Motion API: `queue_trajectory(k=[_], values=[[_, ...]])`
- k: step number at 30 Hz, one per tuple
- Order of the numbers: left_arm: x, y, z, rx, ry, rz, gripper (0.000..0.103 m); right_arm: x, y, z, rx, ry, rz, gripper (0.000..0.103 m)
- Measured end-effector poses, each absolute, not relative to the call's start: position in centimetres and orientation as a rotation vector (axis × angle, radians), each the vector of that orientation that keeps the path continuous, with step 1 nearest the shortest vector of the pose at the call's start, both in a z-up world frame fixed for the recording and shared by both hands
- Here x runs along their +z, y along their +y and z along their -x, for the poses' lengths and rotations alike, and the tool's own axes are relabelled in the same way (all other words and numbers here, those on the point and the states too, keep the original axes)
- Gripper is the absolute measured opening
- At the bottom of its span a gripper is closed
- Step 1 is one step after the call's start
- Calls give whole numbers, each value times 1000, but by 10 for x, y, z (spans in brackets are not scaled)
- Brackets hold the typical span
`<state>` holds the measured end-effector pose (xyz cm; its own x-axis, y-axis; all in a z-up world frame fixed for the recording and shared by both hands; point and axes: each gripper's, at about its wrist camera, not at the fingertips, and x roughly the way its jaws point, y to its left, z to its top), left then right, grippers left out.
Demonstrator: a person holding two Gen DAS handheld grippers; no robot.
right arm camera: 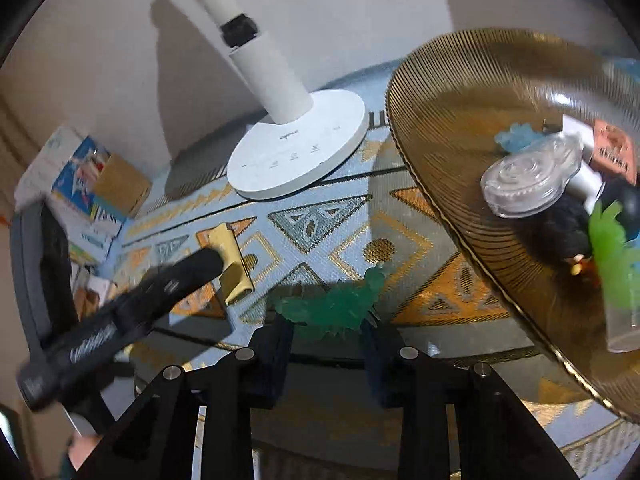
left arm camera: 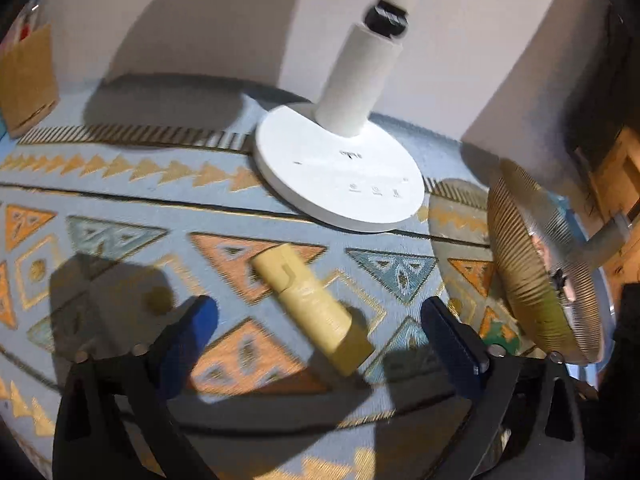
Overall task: Organize rigid objects
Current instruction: 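Grasp the yellow stick with the left gripper while the right gripper grasps the green tree toy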
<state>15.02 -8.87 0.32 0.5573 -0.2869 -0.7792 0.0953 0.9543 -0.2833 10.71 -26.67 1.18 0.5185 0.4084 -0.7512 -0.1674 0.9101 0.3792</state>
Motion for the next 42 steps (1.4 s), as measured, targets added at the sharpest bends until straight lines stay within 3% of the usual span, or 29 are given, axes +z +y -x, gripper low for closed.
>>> queue_trajectory(k=[3, 5, 8, 18, 19, 20, 21, 22, 23, 25, 28, 31, 32, 38, 42], values=[[3, -105, -152, -180, 937, 104, 73, 11, -266, -104, 371, 933, -268, 31], [4, -106, -150, -197, 921, 107, 49, 11, -269, -106, 383, 928, -288, 31], [5, -98, -144, -255, 920, 95, 29, 13, -271, -108, 403, 905, -309, 31], [27, -73, -89, -509, 921, 94, 28, 39, -266, -74, 428, 885, -278, 31], [29, -73, -88, -494, 920, 85, 33, 43, -266, -66, 427, 874, -265, 31], [29, -73, -91, -472, 933, 99, 51, 46, -266, -59, 420, 865, -246, 31], [28, -73, -96, -456, 954, 133, 63, 48, -265, -53, 412, 859, -227, 31], [26, -73, -102, -443, 975, 182, 85, 47, -264, -48, 401, 858, -209, 31], [25, -75, -106, -426, 975, 225, 91, 45, -264, -46, 395, 862, -208, 31], [23, -84, -118, -348, 955, 231, 91, 38, -265, -45, 396, 882, -229, 31], [11, -100, -137, -207, 994, 180, 87, 28, -270, -46, 386, 907, -247, 31], [13, -123, -139, -155, 955, 23, 42, 25, -272, -49, 378, 918, -247, 31], [13, -129, -138, -166, 950, -26, 33, 25, -273, -49, 379, 917, -248, 32], [27, -113, -98, -506, 892, -53, 16, 33, -276, -42, 405, 913, -244, 31], [40, -82, -55, -618, 894, -70, 16, 39, -273, -25, 441, 932, -176, 31]])
